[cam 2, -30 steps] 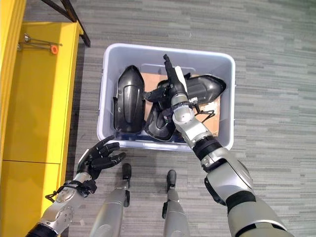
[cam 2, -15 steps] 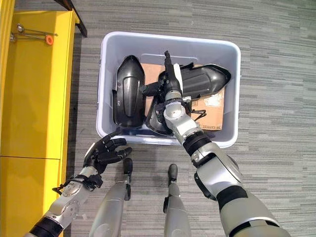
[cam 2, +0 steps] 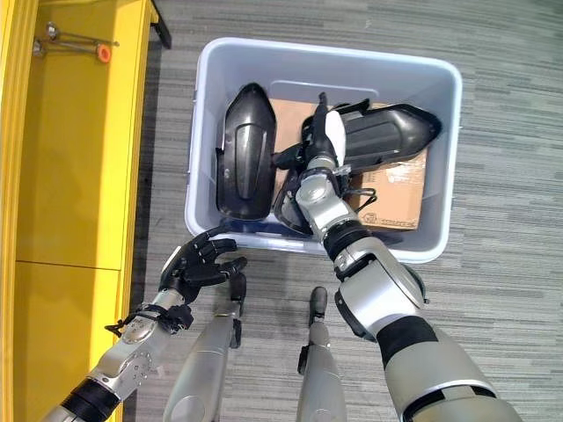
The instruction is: Move parts from the plastic box to the shelf.
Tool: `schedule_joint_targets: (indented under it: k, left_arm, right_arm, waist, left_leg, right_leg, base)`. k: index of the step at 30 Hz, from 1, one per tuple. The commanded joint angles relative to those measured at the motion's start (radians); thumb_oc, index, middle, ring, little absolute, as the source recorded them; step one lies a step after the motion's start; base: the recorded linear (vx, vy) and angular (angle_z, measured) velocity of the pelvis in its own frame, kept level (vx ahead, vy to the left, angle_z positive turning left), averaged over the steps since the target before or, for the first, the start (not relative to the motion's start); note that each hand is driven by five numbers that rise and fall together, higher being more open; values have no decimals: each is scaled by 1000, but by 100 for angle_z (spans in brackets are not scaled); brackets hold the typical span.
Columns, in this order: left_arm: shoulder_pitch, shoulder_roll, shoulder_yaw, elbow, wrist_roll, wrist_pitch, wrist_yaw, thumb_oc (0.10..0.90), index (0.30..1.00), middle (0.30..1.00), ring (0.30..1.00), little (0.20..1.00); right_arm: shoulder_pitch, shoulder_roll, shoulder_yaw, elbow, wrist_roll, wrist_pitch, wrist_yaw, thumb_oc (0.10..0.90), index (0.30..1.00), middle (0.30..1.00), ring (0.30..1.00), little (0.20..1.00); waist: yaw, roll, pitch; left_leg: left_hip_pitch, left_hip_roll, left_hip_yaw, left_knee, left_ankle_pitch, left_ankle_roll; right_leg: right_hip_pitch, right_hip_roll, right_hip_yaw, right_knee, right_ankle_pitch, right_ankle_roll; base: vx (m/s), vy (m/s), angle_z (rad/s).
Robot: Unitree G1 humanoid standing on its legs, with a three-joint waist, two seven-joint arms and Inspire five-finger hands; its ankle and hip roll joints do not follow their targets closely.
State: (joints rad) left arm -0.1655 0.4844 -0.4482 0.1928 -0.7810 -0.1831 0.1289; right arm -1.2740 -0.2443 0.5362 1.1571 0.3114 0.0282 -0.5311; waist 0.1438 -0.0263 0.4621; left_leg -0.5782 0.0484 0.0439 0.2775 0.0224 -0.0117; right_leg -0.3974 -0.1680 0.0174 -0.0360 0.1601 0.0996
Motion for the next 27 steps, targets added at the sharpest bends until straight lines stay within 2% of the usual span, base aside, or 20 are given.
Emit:
schedule_joint_targets:
  k: [1,14,17,18,27]
  left_arm:
    - [1,7,-7,-60,1,-47,37,900,1000,1000,1000,1000]
    - [-34,-14,-6,-34,12,-65,68,900,1000,1000,1000,1000]
    - [-29,-19,12,-19,9,-75,78,900,1000,1000,1000,1000]
    - [-21,-19,24,-16,6,-75,81,900,1000,1000,1000,1000]
    - [4,-30,51,-5,10,-68,82,900,1000,1000,1000,1000]
  right_arm:
    - [-156,-58,5,38,-69,-45,-44,900,1000,1000,1000,1000]
    - [-128,-92,43,35,-108,-38,-35,900,1000,1000,1000,1000]
    - [-92,-100,36,-30,-94,-49,-31,900,1000,1000,1000,1000]
    - [-70,-117,50,-88,-136,-43,-34,900,1000,1000,1000,1000]
    - [62,-188,-11,-362,-204,-35,-15,900,1000,1000,1000,1000]
  waist:
    - [22,16,-7]
    - [17,7,11]
    - [5,-1,14]
    - [-5,-7,15]
    - [-46,-30,17]
  left_leg:
    - [4,-5,-44,-21,-28,0]
    - [-22,-2,-44,-1,-33,1]
    - [-21,2,-38,1,-35,1]
    - [-22,3,-34,4,-38,1]
    - [-15,14,-27,10,-47,-2]
  right_leg:
    - [54,-59,-70,107,-80,25]
    - [46,-55,-69,95,-73,26]
    - [47,-56,-65,90,-69,26]
    - [45,-56,-63,90,-69,26]
    - [45,-50,-55,95,-70,25]
  base:
    - [0,0,0]
    - [3,1,1]
    - [7,33,-5]
    - [7,20,-6]
    - [1,5,-2]
